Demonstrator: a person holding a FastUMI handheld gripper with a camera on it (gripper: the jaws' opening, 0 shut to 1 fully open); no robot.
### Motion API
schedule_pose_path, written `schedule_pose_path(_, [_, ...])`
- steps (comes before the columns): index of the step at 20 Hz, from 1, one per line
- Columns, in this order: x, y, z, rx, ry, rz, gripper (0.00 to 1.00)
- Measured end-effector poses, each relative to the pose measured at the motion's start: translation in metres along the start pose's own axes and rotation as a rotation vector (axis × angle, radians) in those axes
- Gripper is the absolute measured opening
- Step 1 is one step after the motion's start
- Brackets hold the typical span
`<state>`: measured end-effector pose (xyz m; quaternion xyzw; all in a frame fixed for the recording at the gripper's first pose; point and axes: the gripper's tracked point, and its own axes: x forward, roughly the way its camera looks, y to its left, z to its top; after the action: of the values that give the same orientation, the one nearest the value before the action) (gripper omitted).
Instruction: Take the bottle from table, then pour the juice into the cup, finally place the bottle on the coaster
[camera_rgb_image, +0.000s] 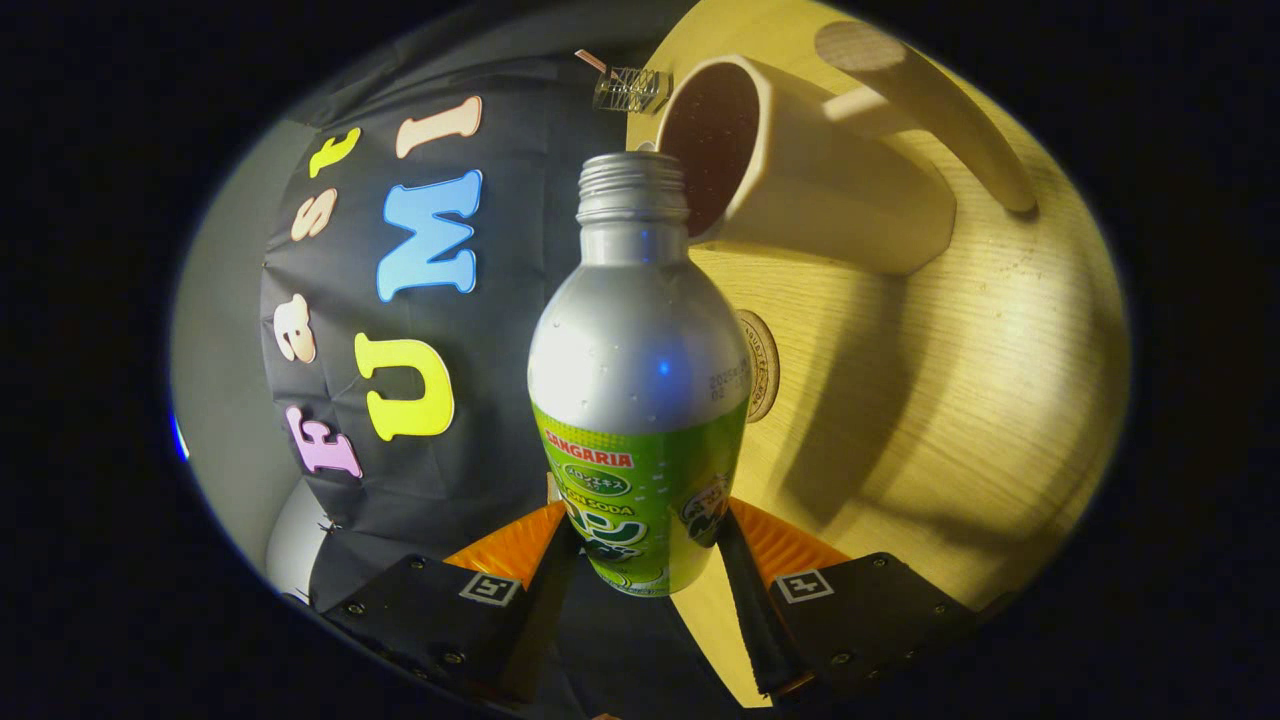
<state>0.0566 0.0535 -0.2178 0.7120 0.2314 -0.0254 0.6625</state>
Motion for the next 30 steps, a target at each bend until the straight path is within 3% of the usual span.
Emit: schedule_pose_path(30, [-0.002, 0.026, -0.004, 0.233, 0.007, 0.049, 0.77])
